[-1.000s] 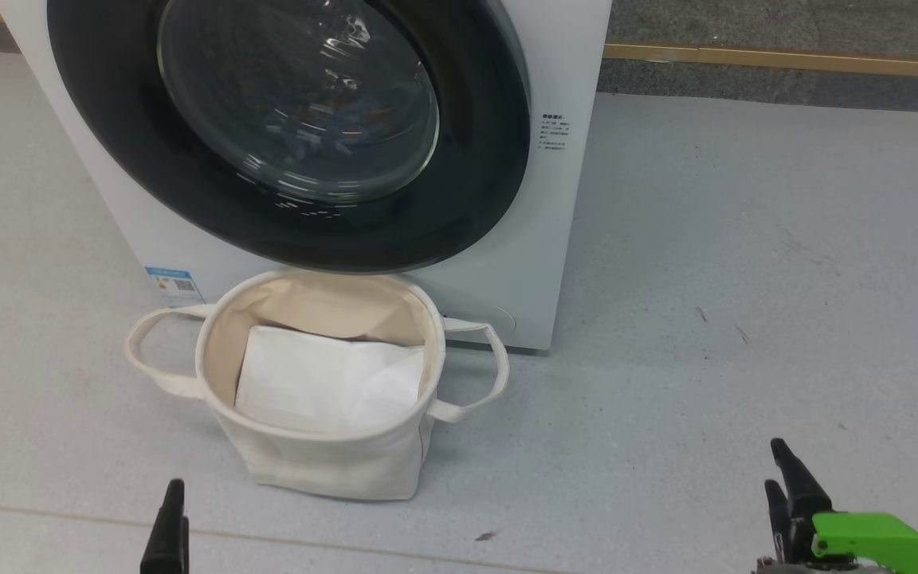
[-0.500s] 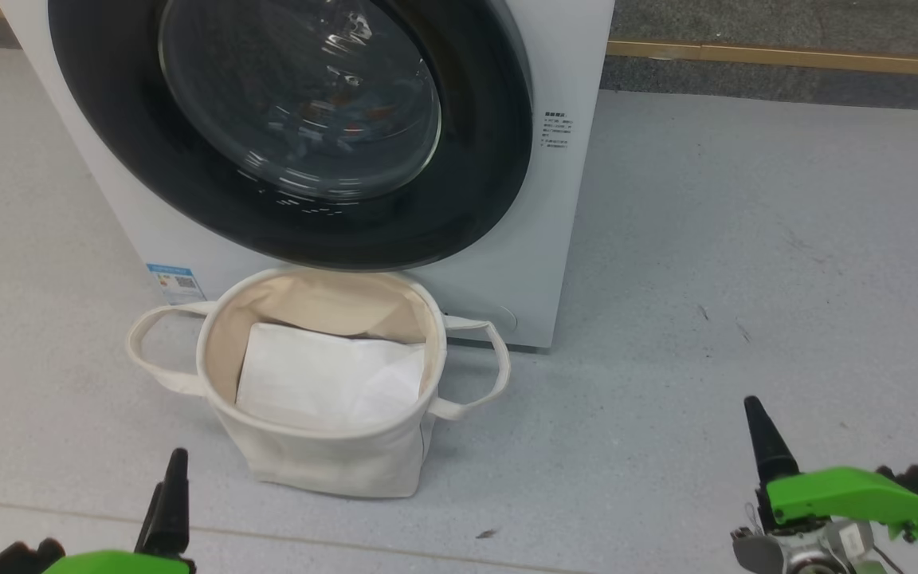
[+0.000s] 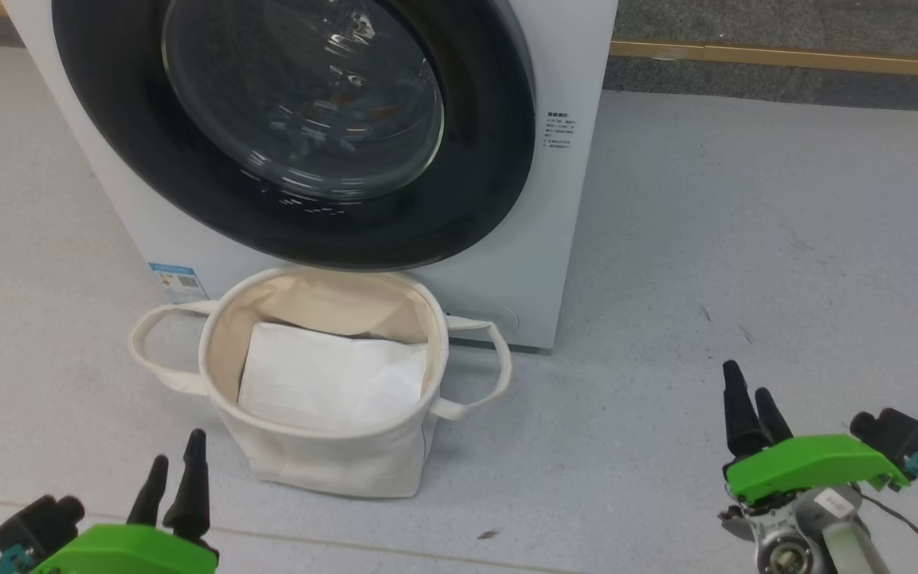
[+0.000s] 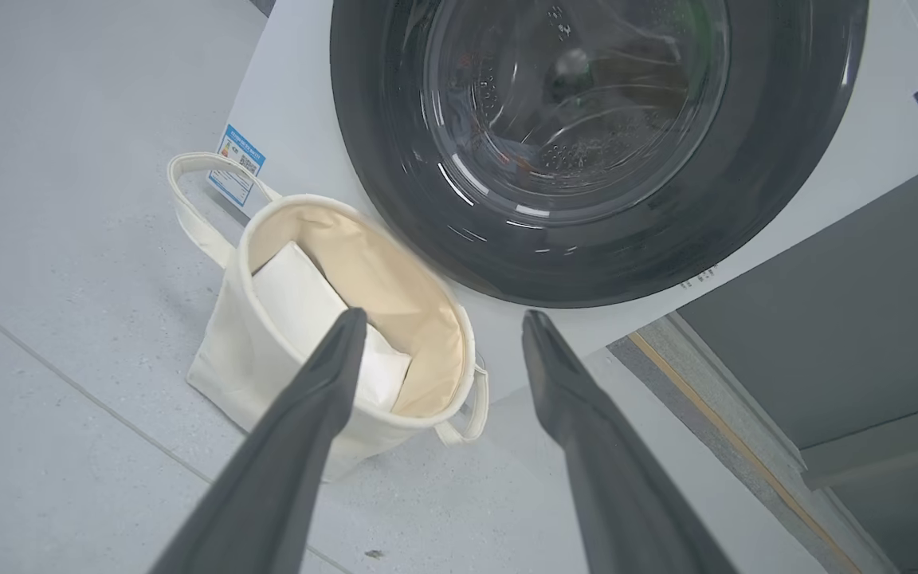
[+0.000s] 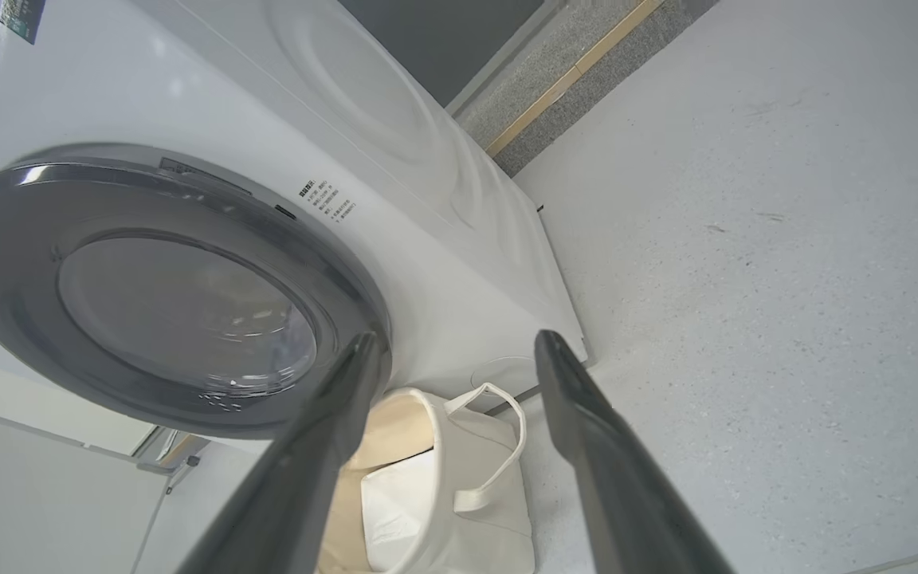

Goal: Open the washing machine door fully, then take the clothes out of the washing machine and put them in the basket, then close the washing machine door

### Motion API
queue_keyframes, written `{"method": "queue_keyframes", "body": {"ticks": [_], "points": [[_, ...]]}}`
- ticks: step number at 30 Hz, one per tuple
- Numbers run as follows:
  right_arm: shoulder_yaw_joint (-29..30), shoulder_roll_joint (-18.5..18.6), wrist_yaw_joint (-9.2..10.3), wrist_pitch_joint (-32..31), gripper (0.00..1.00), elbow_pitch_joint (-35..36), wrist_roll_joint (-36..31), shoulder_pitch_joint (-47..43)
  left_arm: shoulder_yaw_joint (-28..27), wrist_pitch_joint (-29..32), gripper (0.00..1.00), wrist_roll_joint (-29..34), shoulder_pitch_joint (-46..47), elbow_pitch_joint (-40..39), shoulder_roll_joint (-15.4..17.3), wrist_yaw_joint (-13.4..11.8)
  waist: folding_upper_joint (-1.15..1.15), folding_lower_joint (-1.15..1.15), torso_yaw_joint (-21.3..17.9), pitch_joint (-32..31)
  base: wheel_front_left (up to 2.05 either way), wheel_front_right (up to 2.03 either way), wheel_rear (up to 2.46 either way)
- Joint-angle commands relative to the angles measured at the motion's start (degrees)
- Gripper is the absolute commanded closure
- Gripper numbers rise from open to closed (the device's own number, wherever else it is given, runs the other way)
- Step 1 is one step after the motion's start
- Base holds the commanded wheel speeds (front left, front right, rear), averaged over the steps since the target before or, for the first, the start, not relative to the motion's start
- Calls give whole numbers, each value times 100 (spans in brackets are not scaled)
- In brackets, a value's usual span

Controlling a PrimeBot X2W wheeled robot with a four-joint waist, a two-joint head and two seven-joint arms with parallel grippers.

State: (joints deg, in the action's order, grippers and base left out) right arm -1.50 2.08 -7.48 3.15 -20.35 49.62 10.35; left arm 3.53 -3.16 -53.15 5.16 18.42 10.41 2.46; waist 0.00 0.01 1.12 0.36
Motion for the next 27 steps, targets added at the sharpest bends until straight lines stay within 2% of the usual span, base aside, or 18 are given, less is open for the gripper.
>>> {"method": "queue_keyframes", "body": {"ticks": [1,13,27], "points": [[-112,40,-1,83,0,228,-214,332,-68,-84,0,212,349,-163,200,-39,0,0,-1,-6,0,0,0],[-287,47,-1,284,0,222,-1198,448,324,-285,0,1390,598,-70,459,-259,0,0,36,-96,0,0,0],[-498,55,-1,519,0,272,-2328,602,568,-519,0,2305,788,-107,638,-436,0,0,105,-151,0,0,0]]}}
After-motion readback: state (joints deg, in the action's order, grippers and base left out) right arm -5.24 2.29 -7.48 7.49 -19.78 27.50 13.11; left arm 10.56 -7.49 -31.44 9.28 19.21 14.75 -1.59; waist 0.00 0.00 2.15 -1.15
